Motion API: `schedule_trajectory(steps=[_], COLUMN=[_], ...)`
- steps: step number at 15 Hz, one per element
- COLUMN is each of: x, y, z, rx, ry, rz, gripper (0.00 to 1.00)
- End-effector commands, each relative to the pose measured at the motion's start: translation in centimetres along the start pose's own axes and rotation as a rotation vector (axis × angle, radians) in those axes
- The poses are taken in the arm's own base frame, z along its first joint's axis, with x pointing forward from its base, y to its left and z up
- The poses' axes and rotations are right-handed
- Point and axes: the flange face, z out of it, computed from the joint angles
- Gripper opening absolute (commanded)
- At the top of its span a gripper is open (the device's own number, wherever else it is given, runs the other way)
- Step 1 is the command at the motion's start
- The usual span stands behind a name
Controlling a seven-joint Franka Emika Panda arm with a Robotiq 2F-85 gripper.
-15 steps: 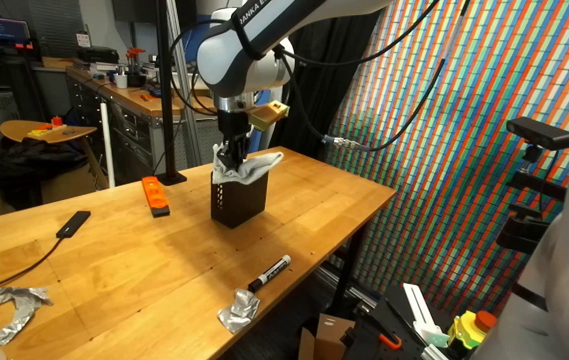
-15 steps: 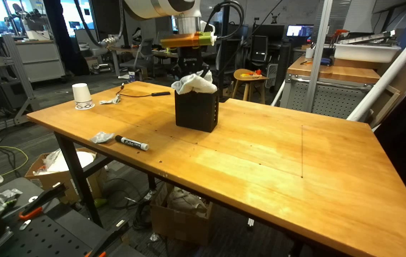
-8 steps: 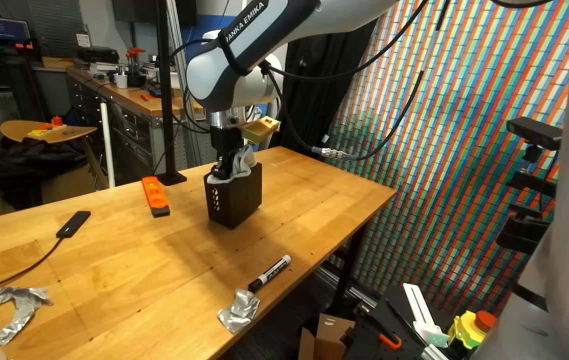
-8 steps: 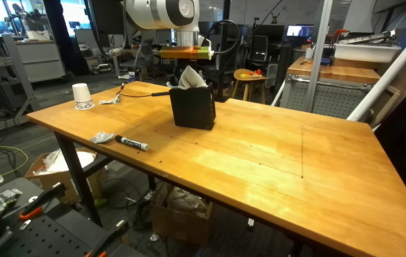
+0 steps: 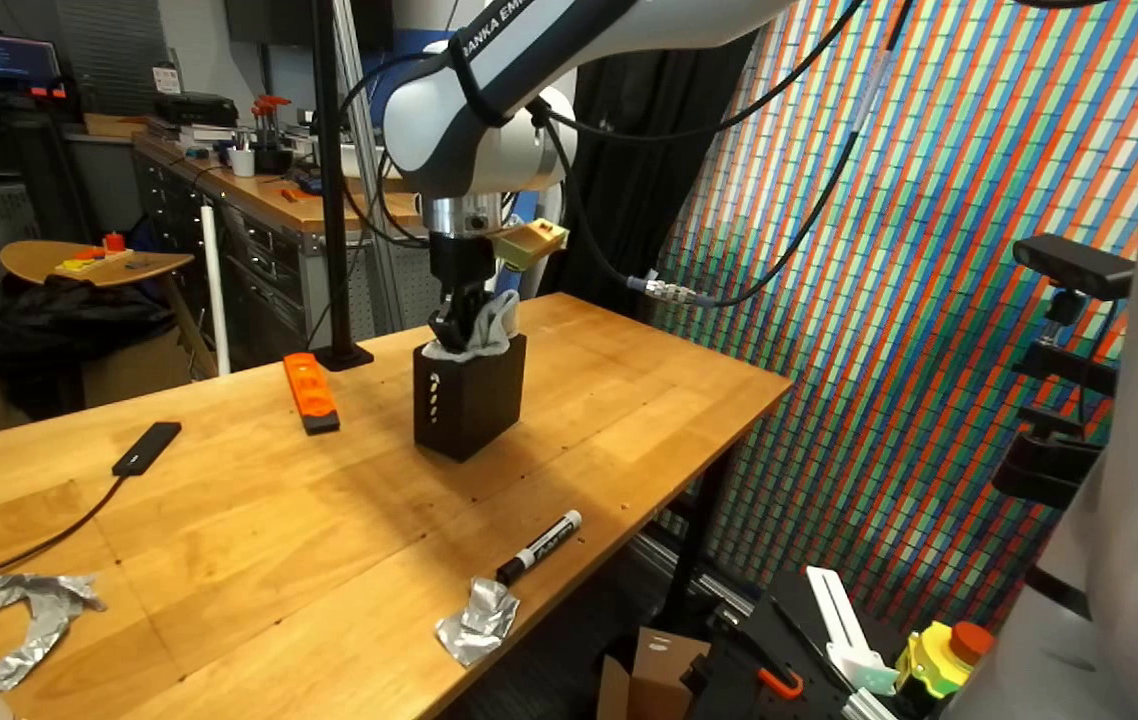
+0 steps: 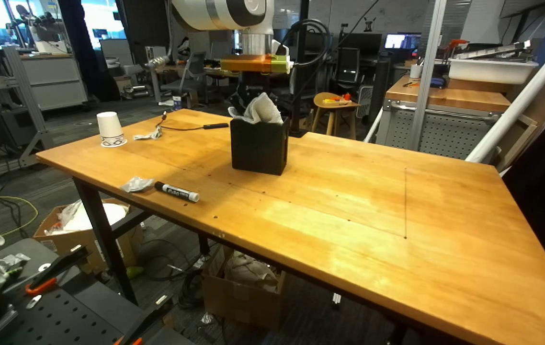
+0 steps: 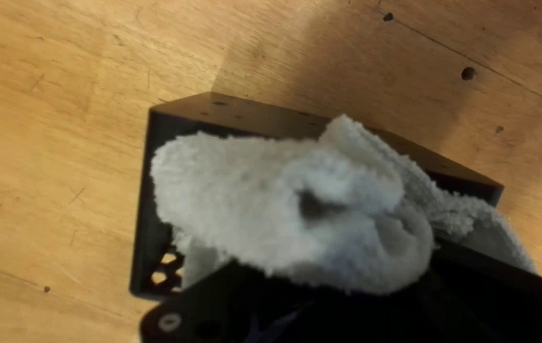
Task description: Put the white cloth in the box
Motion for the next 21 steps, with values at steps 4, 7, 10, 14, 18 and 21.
schedule_trajectory(steps=[4,7,10,14,18,21], x=[-3.6,-5.9,-8.0,-8.8,-8.3,-7.2], y=[-0.3,-0.8,-1.8,-2.7,-2.4,-1.7], z=[-9.8,-11.6,-11.1,-9.5,-7.7,-6.9], rx=[-0.105,-0.115,-0.081,-0.067,-0.067,-0.079], ry=[0.095,0.064,0.031,0.007,0.006,0.013], rz=[0.033,0.064,0.092,0.101,0.094,0.078], gripper=[0.0,0.0,0.0,0.0,0.0,0.0])
